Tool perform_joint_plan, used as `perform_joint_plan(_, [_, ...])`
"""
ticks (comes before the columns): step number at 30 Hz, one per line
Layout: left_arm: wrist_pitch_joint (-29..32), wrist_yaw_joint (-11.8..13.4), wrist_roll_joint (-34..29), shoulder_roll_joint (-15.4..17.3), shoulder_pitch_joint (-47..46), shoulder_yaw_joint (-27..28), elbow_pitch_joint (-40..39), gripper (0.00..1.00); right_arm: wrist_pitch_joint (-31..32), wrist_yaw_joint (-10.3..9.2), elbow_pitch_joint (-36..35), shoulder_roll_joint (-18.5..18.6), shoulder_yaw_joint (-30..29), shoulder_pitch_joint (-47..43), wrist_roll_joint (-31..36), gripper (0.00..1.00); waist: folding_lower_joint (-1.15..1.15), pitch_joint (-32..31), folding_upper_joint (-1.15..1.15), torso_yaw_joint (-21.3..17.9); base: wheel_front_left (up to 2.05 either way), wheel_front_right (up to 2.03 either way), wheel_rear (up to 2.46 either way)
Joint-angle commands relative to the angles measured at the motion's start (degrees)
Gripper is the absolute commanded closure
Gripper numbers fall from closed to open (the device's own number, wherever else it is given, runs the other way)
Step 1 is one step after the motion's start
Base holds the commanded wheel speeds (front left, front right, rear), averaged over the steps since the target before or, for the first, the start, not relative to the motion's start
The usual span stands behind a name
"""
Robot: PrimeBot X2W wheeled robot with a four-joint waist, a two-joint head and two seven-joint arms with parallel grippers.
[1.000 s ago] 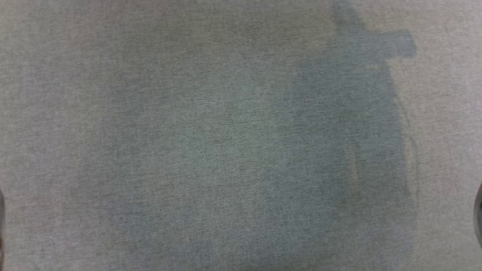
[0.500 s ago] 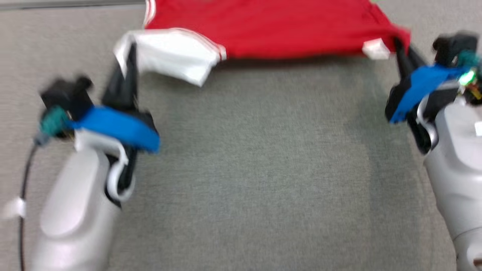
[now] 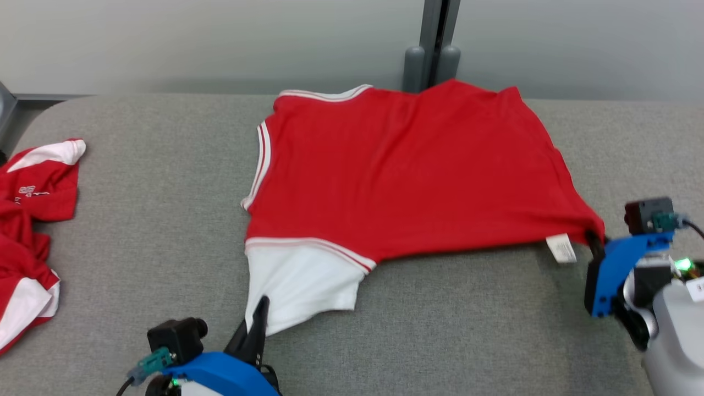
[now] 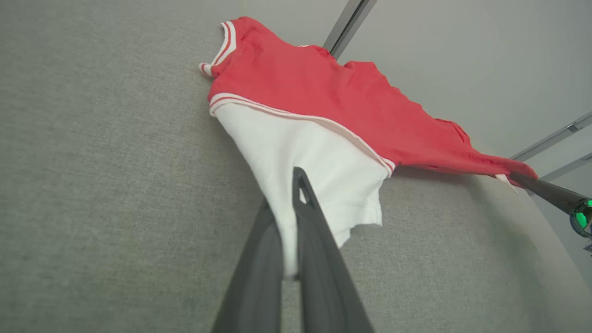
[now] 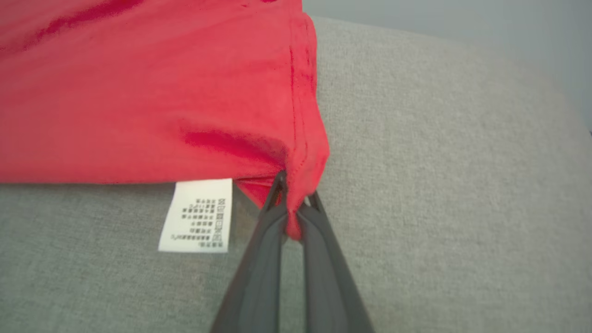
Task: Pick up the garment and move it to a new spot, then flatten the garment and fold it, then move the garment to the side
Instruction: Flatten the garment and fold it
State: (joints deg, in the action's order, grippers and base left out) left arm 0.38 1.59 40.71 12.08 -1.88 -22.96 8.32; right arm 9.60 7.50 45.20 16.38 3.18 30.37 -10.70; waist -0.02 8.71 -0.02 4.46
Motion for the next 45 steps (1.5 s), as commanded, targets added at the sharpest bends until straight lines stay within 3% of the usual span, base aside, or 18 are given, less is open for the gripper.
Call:
perform_joint_plan(1, [0.8,0.6,0.5,0.2,1.3,0.0,-1.2,1.00,1.7,-0.01,-1.7,-0.2,-1.2,-2.7,0.6,1.00,0.02,-0.6,0.02,0.1,0.00,0.00,0.00])
perform_joint_plan(4, [3.0,1.9,1.9,1.3,5.0,0.3,-4.0,1.00,7.6,-0.01,-8.6,-1.5,-5.4,-9.3,2.6,1.00,0.02,-1.9,0.02,0.4,0.00,0.00,0.00])
perform_joint_plan(13, [9.6,5.6,4.4,5.0,11.3,1.2,-11.1,1.00,28.1,-0.01,-41.0,-9.6,-11.2,-31.3,3.2,1.00,0.02,-2.6,0.02,-0.2,0.00,0.00,0.00])
perform_joint_plan(19, [14.6,7.5,6.4,6.9,15.1,0.9,-15.1,1.00,32.7,0.00,-53.3,-12.3,-13.7,-38.0,4.7,1.00,0.02,-2.5,0.02,-2.0,0.00,0.00,0.00])
perform_joint_plan(29, [19.1,10.2,9.4,9.3,19.6,2.1,-22.5,1.00,29.3,0.00,-52.7,-13.0,-14.0,-36.5,6.4,1.00,0.02,-1.8,0.02,-2.8,0.00,0.00,0.00])
perform_joint_plan(39, [14.4,6.5,7.2,5.7,11.1,0.9,-20.2,1.00,24.7,0.00,-51.4,-13.2,-14.5,-33.0,7.3,1.00,0.02,-1.0,0.02,-1.8,0.00,0.00,0.00])
perform_joint_plan(45, [11.7,3.7,6.5,2.5,-0.2,1.3,-13.7,1.00,25.1,0.00,-48.9,-13.2,-13.5,-29.0,6.7,1.00,0.02,0.6,0.02,-1.9,0.00,0.00,0.00])
